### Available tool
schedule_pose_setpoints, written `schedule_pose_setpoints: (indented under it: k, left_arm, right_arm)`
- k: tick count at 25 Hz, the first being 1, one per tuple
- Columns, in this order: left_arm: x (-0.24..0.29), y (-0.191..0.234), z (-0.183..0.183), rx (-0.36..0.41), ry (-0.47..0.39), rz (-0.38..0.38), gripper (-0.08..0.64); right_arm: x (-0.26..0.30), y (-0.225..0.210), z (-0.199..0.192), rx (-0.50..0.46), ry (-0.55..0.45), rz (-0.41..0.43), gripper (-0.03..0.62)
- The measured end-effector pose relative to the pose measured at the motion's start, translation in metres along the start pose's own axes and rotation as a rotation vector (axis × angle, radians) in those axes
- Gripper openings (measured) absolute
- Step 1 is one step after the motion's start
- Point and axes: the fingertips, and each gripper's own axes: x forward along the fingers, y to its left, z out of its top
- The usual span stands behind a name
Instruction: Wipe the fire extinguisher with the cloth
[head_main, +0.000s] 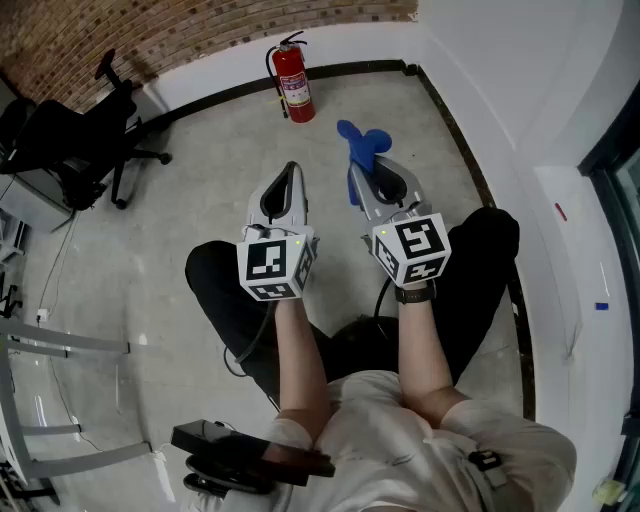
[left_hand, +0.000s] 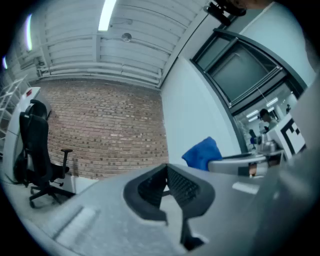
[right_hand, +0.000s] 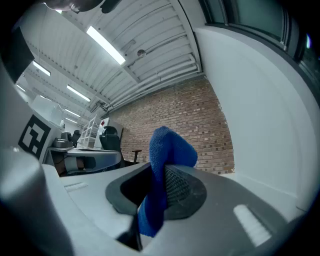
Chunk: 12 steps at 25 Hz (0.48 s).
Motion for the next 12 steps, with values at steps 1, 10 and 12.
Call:
schedule_pose_setpoints:
  k: [1,10,12]
  left_arm:
    - [-0.001,0.002,-0.002,0.002,0.002,0.005,0.000]
    - [-0.001,0.035,-0.024,-0.026,0.024,0.062,0.000]
    - [0.004,0.046,-0.029,-0.059,0.035,0.069,0.001]
  right_arm:
    - [0.001,0.001,-0.002,0.003,0.002,0.002,0.063]
    - [0.030,0.018,-0.025,0.017,0.055,0.058,0.064]
    - [0.045,0.020,-0.031,0.023,0.064,0.072,0.064]
